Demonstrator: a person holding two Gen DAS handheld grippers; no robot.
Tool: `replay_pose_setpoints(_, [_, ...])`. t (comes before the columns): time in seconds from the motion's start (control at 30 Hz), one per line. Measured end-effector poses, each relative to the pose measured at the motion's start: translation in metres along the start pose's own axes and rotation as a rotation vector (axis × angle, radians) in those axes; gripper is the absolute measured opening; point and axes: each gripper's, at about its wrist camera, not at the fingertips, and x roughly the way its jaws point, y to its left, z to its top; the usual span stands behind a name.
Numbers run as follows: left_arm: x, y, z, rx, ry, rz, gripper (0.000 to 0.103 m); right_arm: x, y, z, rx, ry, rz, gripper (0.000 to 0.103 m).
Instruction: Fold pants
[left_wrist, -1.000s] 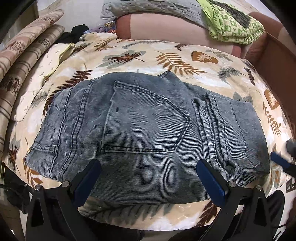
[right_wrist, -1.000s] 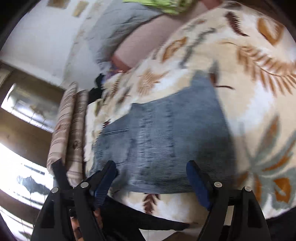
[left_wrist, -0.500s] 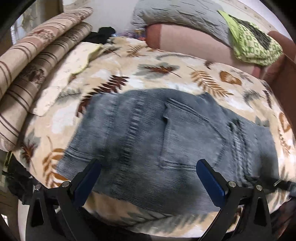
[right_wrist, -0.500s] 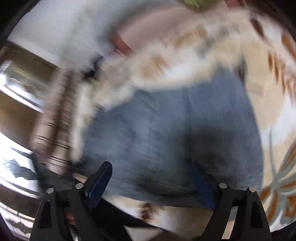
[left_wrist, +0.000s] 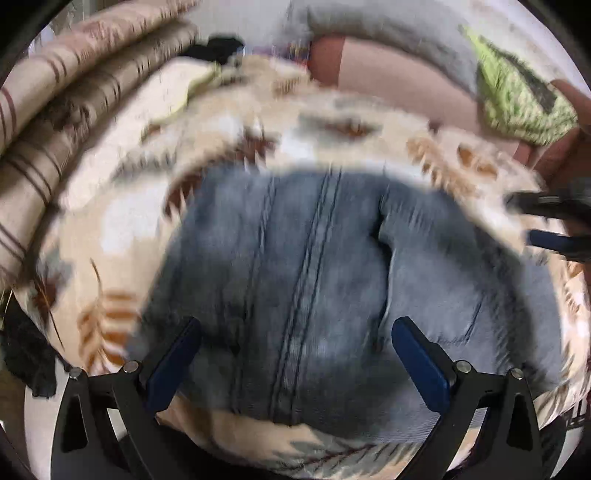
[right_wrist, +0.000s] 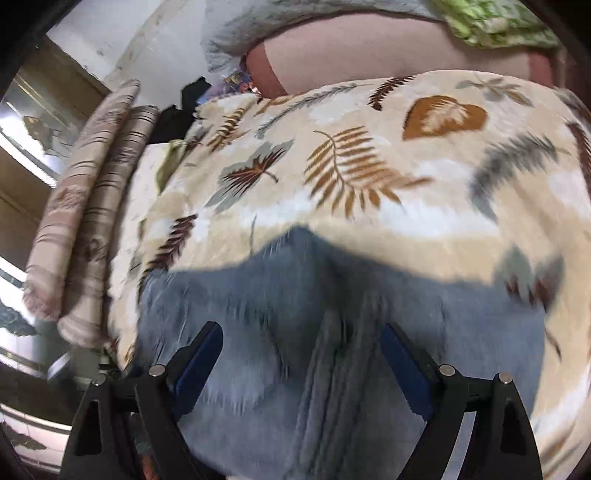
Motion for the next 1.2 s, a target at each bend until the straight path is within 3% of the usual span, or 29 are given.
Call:
replay_pose_setpoints(0.1, [-0.001, 0.005, 0.018, 0.001, -0.035, 0.029, 0.103, 0.030, 0.003, 0.027, -0.022, 0.042, -0.029, 0.079])
replay_pose_setpoints(0.17, [0.025, 0.011, 0.023, 0.002, 0.052, 0.088, 0.103, 0.059, 0.007, 0.040, -0.020, 0.083, -0.043, 0.072])
replay_pose_setpoints(0.23, [0.050, 0.020, 0.018, -0.014, 0.132, 0.098, 0.103, 0.083, 0.015, 0.046, -0.067, 0.125, -0.064, 0.025])
replay_pose_setpoints(0.27, [0.052, 0.025, 0.014, -0.025, 0.107, 0.076, 0.103, 0.089, 0.019, 0.047, -0.098, 0.113, -0.096, 0.023])
replay_pose_setpoints(0.33, [0.049, 0.021, 0.011, -0.002, 0.077, 0.089, 0.103, 0.100, 0.018, 0.050, -0.101, 0.095, -0.103, 0.022])
replay_pose_setpoints(0.47, [0.049, 0.021, 0.011, -0.005, 0.073, 0.080, 0.103, 0.090, 0.007, 0.056, -0.013, 0.019, 0.007, 0.029])
replay_pose_setpoints(0.5, [0.050, 0.022, 0.012, -0.003, 0.070, 0.082, 0.103, 0.083, 0.006, 0.055, -0.010, 0.001, 0.026, 0.044])
replay_pose_setpoints(0.53, [0.050, 0.022, 0.011, -0.002, 0.064, 0.085, 0.103, 0.073, 0.006, 0.052, -0.006, -0.016, 0.037, 0.066])
replay_pose_setpoints(0.57, [0.048, 0.023, 0.008, -0.002, 0.060, 0.085, 0.103, 0.064, 0.003, 0.049, 0.011, -0.033, 0.044, 0.069])
replay_pose_setpoints(0.73, [0.048, 0.022, 0.008, -0.004, 0.055, 0.089, 0.103, 0.046, -0.024, 0.026, 0.150, 0.031, 0.182, 0.069])
replay_pose_setpoints(0.8, [0.049, 0.021, 0.009, 0.000, 0.053, 0.094, 0.103, 0.070, -0.041, 0.023, 0.180, 0.111, 0.108, 0.068])
replay_pose_setpoints(0.83, [0.050, 0.020, 0.009, 0.008, 0.052, 0.097, 0.103, 0.074, -0.053, 0.026, 0.193, 0.079, 0.099, 0.053])
replay_pose_setpoints(0.87, [0.050, 0.020, 0.009, 0.012, 0.048, 0.095, 0.103, 0.067, -0.061, 0.029, 0.224, 0.037, 0.058, 0.045])
replay_pose_setpoints(0.9, [0.049, 0.021, 0.009, 0.013, 0.044, 0.090, 0.103, 0.056, -0.064, 0.030, 0.241, -0.009, -0.043, 0.038])
replay_pose_setpoints(0.93, [0.049, 0.022, 0.009, 0.011, 0.042, 0.084, 0.103, 0.044, -0.066, 0.030, 0.249, -0.054, -0.149, 0.043])
replay_pose_setpoints(0.97, [0.049, 0.022, 0.009, 0.012, 0.043, 0.086, 0.103, 0.038, -0.069, 0.028, 0.264, -0.065, -0.120, 0.045])
replay_pose_setpoints(1.0, [0.049, 0.022, 0.009, 0.011, 0.042, 0.091, 0.103, 0.035, -0.069, 0.026, 0.278, -0.059, -0.029, 0.046])
replay_pose_setpoints(1.03, [0.049, 0.021, 0.009, 0.009, 0.040, 0.096, 0.103, 0.031, -0.066, 0.022, 0.274, -0.058, 0.044, 0.055])
replay_pose_setpoints(1.1, [0.049, 0.020, 0.009, 0.008, 0.040, 0.100, 0.103, 0.021, -0.051, 0.015, 0.224, -0.072, 0.056, 0.062])
replay_pose_setpoints(1.2, [0.048, 0.022, 0.010, -0.001, 0.046, 0.094, 0.103, 0.015, -0.034, 0.003, 0.200, -0.063, 0.149, 0.063])
